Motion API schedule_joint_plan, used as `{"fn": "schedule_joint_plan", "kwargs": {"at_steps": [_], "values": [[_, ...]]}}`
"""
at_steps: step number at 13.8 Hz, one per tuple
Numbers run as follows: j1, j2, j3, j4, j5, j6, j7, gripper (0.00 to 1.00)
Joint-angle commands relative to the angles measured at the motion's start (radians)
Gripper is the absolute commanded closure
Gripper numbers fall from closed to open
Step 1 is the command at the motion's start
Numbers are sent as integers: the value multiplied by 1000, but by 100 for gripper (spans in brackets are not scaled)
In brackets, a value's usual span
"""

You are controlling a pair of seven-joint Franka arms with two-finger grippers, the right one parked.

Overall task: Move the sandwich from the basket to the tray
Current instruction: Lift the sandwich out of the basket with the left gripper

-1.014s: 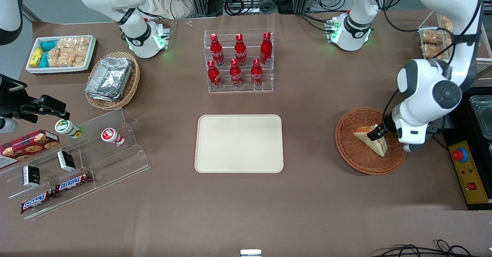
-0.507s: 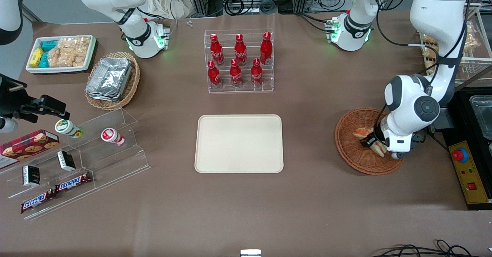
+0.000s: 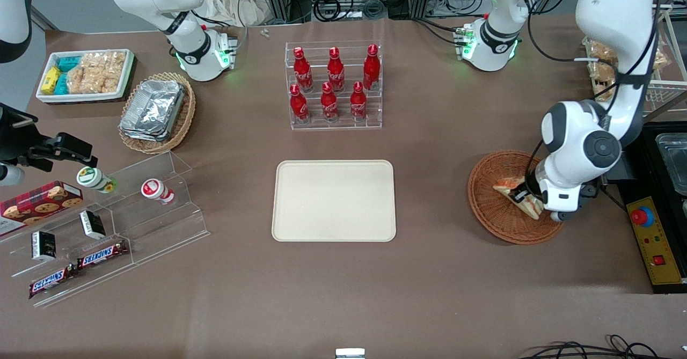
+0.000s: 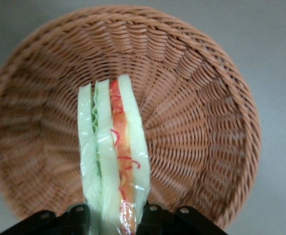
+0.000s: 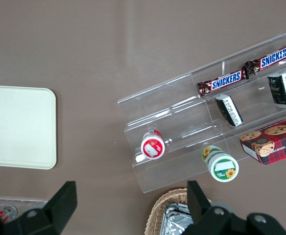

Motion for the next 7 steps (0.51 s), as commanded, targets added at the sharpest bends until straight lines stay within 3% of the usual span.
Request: {"fn": "schedule_joint_plan", "kwargs": {"at_steps": [1,3,5,7], "values": [[-23,-103,-33,103,6,-239,37,100],[-26,-126,-96,164,-12,-331,76,100],[-26,-136,-182,200,-59,-343,153,100],[-26,-100,-289,240,-61,-317,163,100]]}}
